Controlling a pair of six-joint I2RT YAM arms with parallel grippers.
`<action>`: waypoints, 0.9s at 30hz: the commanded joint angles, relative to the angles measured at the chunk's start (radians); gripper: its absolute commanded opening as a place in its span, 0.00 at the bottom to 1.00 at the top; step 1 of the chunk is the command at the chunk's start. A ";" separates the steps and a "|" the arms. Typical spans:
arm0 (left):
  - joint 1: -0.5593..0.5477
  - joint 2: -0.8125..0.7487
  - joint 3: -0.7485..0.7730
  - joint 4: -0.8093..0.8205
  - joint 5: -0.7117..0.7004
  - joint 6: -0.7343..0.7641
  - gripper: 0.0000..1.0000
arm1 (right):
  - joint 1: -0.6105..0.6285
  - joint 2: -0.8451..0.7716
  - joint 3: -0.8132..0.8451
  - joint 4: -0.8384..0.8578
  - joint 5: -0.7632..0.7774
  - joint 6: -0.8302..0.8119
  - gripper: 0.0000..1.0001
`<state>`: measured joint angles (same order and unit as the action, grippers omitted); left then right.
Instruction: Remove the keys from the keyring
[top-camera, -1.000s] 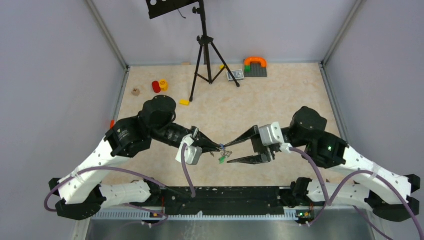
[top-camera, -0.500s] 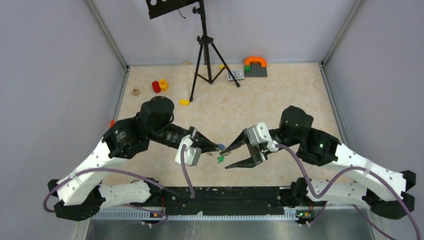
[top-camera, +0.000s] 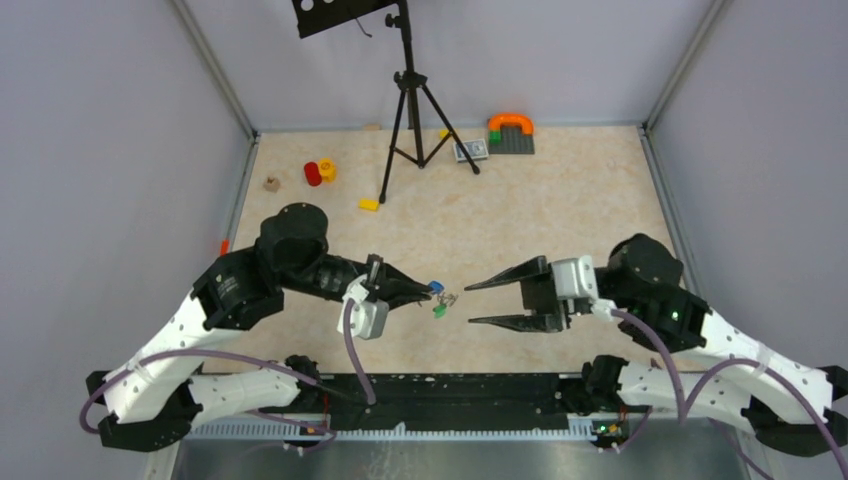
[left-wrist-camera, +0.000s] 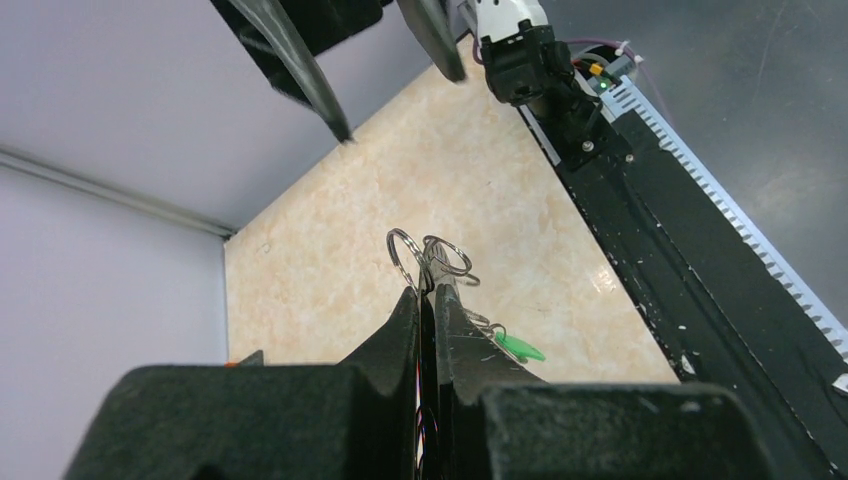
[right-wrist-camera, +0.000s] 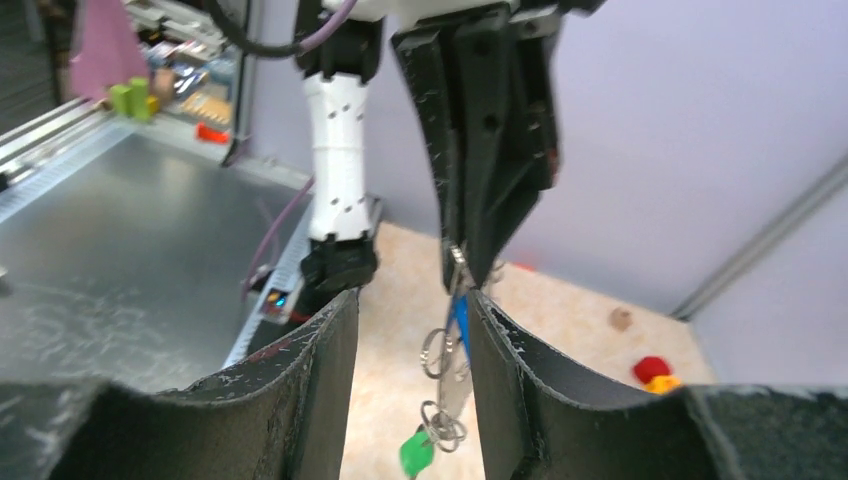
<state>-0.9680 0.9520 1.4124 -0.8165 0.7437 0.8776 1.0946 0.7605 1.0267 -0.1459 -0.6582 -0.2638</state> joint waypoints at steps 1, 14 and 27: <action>-0.003 -0.066 -0.062 0.177 -0.020 -0.042 0.00 | -0.003 -0.087 -0.064 0.262 0.157 0.015 0.44; -0.003 -0.121 -0.089 0.188 -0.093 -0.060 0.00 | -0.005 -0.056 -0.087 0.170 0.729 0.191 0.47; -0.002 -0.157 -0.096 0.113 -0.142 -0.099 0.00 | -0.271 0.135 -0.056 -0.010 0.776 0.591 0.60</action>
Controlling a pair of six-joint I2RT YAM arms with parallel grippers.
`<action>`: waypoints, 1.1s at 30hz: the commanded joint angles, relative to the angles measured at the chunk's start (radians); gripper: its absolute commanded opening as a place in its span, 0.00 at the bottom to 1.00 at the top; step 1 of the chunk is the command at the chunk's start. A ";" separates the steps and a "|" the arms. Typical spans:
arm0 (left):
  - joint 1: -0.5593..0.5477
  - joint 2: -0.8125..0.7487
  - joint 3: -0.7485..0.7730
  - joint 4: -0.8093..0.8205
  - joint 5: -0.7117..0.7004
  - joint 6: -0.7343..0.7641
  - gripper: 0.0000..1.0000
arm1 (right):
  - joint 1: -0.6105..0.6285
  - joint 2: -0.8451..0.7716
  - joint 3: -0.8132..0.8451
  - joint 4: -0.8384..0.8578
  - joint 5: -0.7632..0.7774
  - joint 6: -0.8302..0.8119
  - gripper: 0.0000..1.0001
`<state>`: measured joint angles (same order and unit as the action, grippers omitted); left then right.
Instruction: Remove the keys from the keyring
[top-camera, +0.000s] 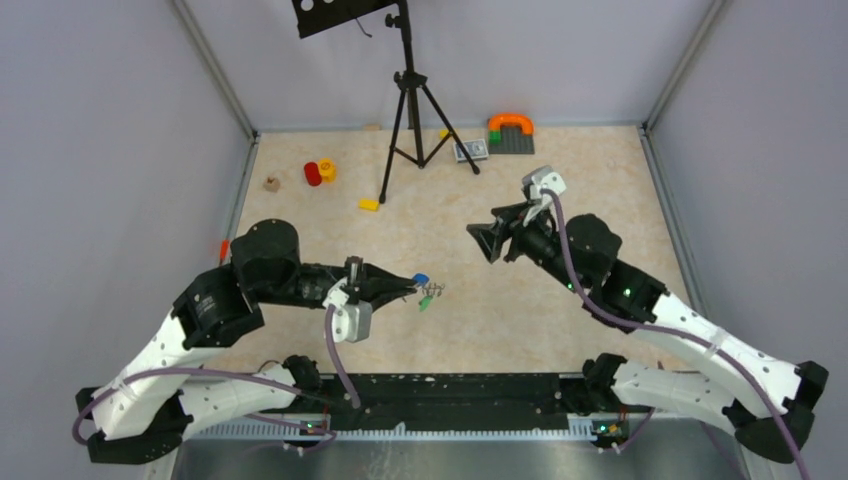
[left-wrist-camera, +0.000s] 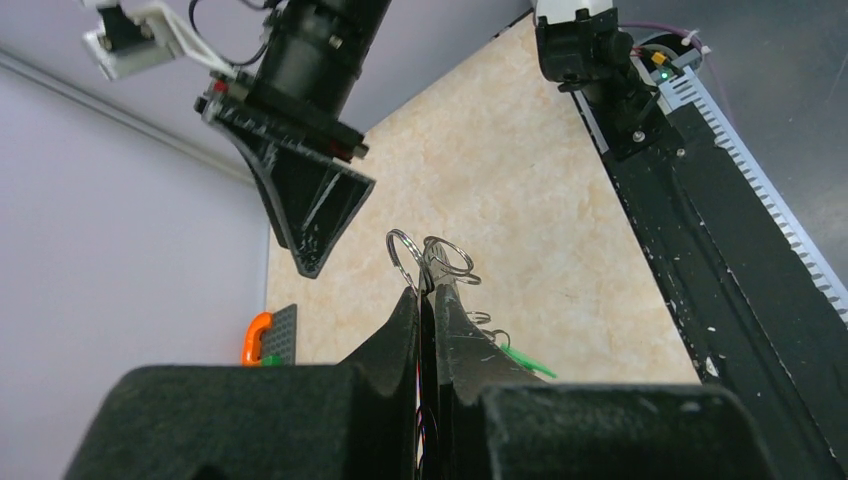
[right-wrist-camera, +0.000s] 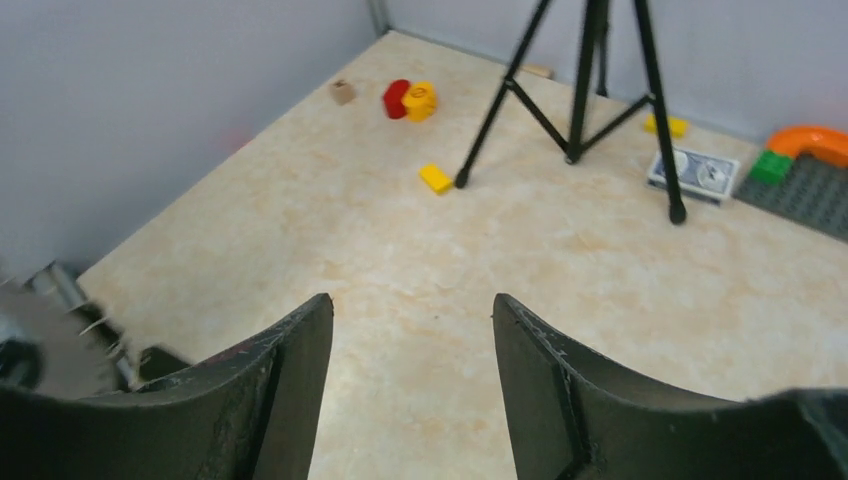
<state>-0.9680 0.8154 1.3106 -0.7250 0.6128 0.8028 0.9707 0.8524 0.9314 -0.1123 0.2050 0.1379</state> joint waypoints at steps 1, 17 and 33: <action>-0.003 -0.023 0.004 0.020 -0.012 -0.026 0.00 | -0.205 0.065 0.041 -0.056 -0.149 0.225 0.64; -0.002 -0.021 0.000 0.001 -0.020 -0.026 0.00 | -0.342 0.320 0.188 -0.413 -0.105 0.301 0.76; -0.002 0.012 0.028 0.029 -0.039 0.074 0.00 | -0.342 0.218 0.233 -0.388 -0.166 0.072 0.87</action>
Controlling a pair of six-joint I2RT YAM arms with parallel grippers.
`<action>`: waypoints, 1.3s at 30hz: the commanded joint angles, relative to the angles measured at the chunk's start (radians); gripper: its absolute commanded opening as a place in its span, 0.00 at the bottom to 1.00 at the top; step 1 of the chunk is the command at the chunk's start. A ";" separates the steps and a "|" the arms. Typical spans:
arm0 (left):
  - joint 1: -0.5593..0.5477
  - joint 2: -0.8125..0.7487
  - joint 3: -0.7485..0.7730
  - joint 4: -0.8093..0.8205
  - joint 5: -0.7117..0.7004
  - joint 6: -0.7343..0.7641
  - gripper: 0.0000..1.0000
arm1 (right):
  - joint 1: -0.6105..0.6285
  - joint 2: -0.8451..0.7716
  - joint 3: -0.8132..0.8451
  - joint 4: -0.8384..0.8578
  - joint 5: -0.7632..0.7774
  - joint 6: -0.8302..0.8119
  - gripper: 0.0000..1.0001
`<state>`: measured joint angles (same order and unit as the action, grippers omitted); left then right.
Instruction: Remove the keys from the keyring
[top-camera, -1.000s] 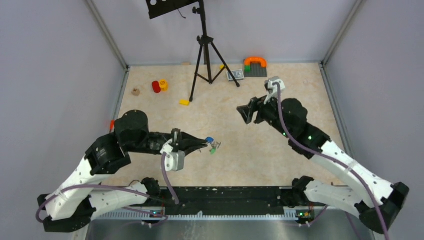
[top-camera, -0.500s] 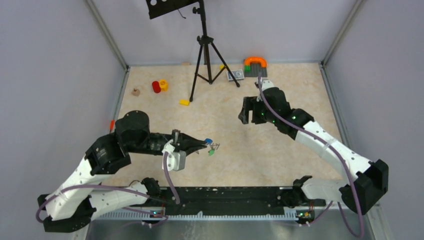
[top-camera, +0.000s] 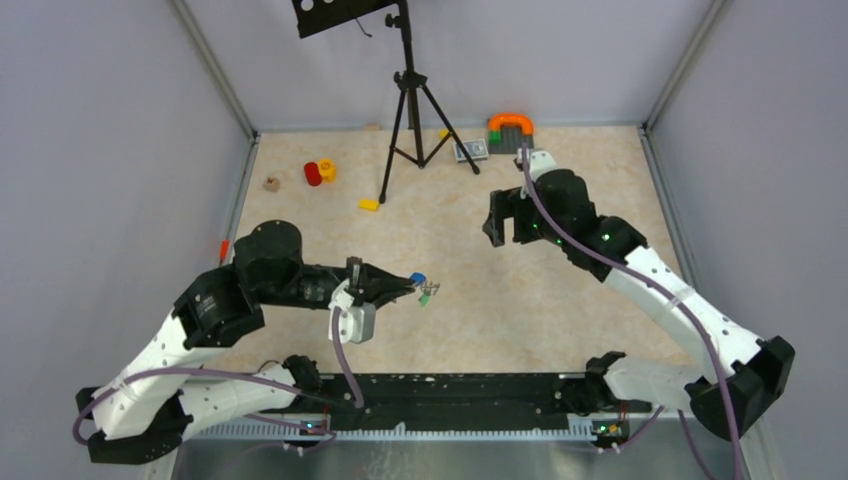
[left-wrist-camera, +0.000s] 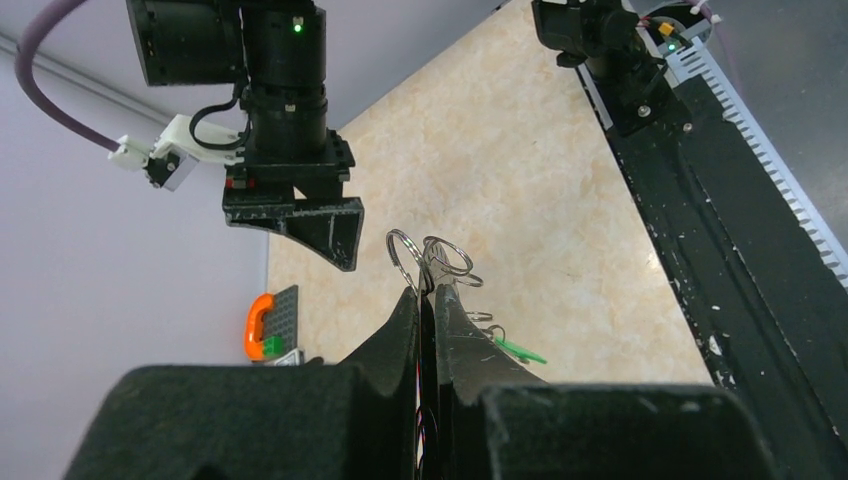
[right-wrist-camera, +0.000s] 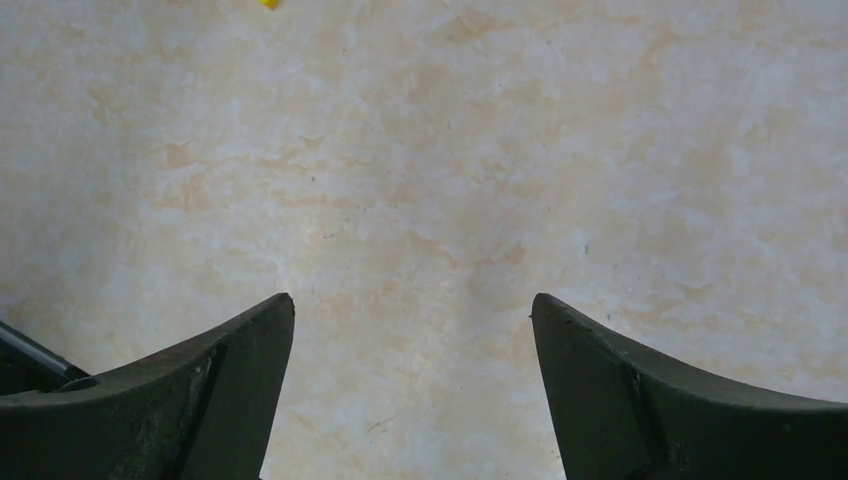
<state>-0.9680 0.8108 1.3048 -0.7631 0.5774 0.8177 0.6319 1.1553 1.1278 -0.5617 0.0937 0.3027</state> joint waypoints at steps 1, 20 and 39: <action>-0.002 0.025 0.039 0.067 0.000 0.071 0.00 | -0.003 -0.100 0.035 0.077 -0.064 -0.108 0.87; -0.013 0.084 0.013 0.084 -0.007 0.421 0.00 | -0.003 -0.515 -0.309 0.800 -0.731 -0.493 0.80; -0.014 0.047 -0.078 0.201 -0.011 0.413 0.00 | -0.003 -0.454 -0.252 0.703 -0.884 -0.614 0.79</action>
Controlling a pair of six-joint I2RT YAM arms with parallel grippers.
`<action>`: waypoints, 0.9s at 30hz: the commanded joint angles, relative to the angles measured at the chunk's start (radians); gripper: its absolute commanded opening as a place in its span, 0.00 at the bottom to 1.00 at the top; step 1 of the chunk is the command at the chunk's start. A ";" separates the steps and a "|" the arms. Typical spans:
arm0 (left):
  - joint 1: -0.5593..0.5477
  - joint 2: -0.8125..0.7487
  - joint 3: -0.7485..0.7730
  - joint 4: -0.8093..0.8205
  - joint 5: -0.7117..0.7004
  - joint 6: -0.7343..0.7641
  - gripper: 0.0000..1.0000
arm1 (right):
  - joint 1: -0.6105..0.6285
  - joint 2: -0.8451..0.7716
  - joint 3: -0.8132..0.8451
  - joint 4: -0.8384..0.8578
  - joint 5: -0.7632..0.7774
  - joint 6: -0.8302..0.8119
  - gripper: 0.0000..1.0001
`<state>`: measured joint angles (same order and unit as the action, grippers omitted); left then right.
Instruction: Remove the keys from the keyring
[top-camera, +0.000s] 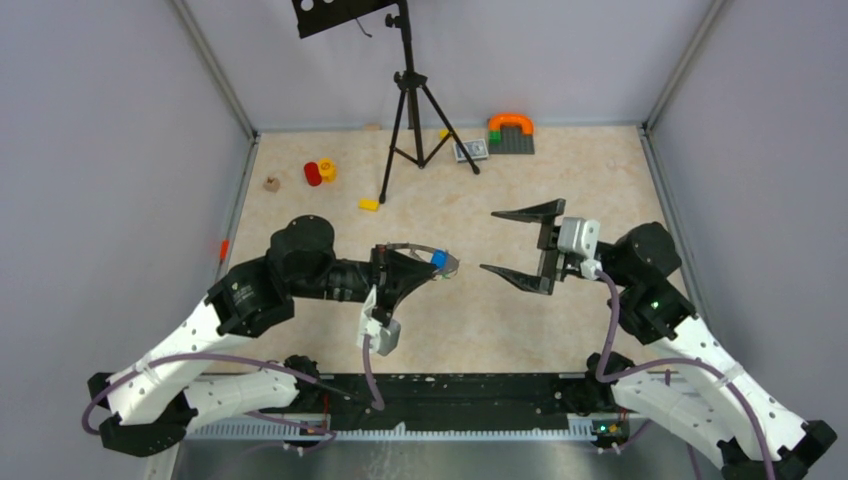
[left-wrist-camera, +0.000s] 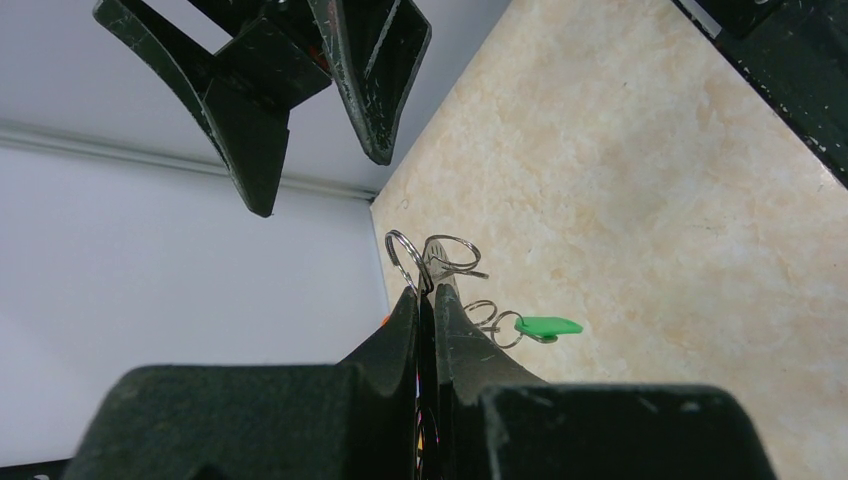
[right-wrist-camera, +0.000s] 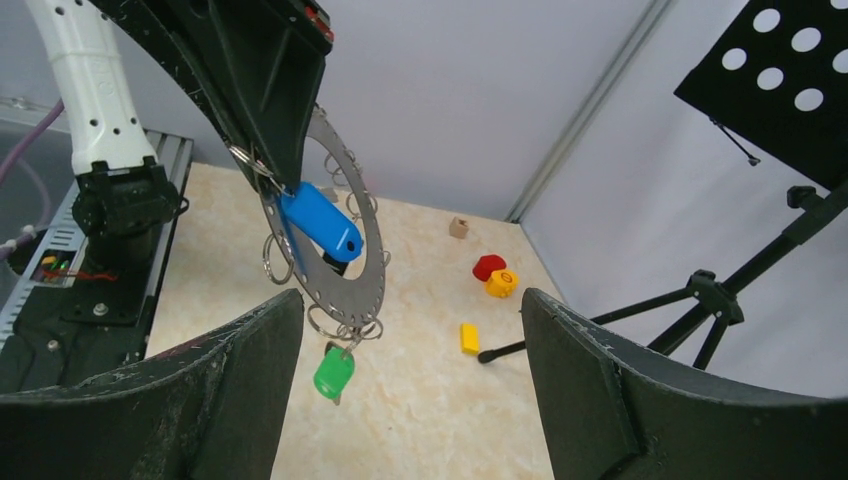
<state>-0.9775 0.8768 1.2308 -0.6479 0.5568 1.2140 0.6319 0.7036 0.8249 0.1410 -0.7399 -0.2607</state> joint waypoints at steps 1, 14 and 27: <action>-0.005 -0.018 -0.007 0.087 0.006 0.015 0.00 | -0.003 -0.003 0.051 -0.011 -0.048 -0.057 0.79; -0.004 -0.044 -0.068 0.132 -0.022 0.048 0.00 | -0.003 -0.007 0.051 -0.047 -0.065 -0.130 0.79; -0.006 -0.025 -0.070 0.105 -0.032 0.079 0.00 | -0.003 -0.013 0.038 -0.037 -0.061 -0.192 0.77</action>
<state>-0.9775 0.8536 1.1576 -0.5907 0.5240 1.2430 0.6319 0.7006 0.8268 0.0875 -0.7837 -0.4126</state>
